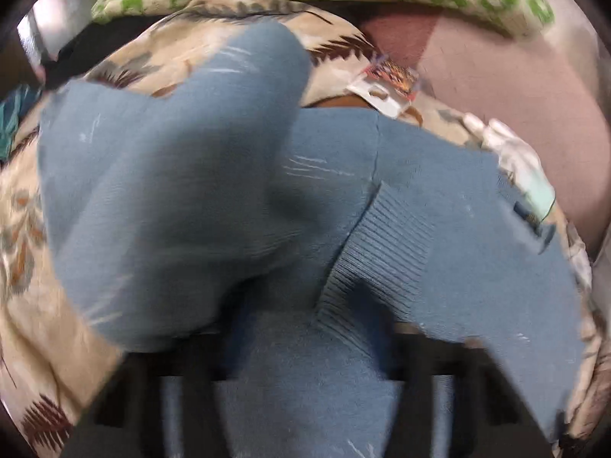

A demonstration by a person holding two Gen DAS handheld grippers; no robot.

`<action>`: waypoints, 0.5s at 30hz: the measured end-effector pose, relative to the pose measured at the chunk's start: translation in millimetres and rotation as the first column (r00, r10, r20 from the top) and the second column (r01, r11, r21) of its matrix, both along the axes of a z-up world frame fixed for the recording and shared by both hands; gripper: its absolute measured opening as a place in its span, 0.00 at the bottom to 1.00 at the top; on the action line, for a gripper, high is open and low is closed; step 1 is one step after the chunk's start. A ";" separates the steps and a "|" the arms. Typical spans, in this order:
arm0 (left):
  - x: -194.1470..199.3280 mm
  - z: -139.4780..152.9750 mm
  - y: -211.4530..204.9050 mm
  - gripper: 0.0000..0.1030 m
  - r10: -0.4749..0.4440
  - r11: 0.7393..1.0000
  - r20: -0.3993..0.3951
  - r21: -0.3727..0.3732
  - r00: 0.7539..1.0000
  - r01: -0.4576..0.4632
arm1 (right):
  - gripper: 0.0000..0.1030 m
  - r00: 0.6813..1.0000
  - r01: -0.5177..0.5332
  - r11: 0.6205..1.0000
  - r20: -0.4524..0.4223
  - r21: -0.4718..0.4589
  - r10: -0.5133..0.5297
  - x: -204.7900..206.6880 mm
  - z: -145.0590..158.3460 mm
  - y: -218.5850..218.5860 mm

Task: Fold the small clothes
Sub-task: 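Lay the sleeve on the sweater body and open the right gripper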

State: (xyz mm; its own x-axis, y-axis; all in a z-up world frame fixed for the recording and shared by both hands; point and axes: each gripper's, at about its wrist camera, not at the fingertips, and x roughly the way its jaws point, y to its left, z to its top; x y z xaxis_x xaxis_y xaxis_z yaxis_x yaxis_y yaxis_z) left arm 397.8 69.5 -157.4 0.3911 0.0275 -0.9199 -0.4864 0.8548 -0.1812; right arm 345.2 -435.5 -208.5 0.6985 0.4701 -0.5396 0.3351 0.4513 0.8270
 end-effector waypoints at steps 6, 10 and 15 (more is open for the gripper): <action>-22.5 -13.3 -2.8 0.09 -0.019 0.998 -0.020 -0.055 1.000 0.018 | 0.15 0.992 -0.124 0.889 -0.042 -0.441 0.118 15.0 51.1 29.7; -24.8 3.2 -5.2 0.09 -0.062 0.996 -0.023 -0.072 0.998 0.060 | 0.17 0.991 -0.120 0.932 -0.099 -0.343 0.092 10.1 21.6 19.4; -45.6 36.6 4.1 0.46 -0.083 0.995 0.086 -0.054 0.993 0.088 | 0.55 0.982 -0.163 0.948 -0.139 -0.274 0.129 -3.9 36.9 12.5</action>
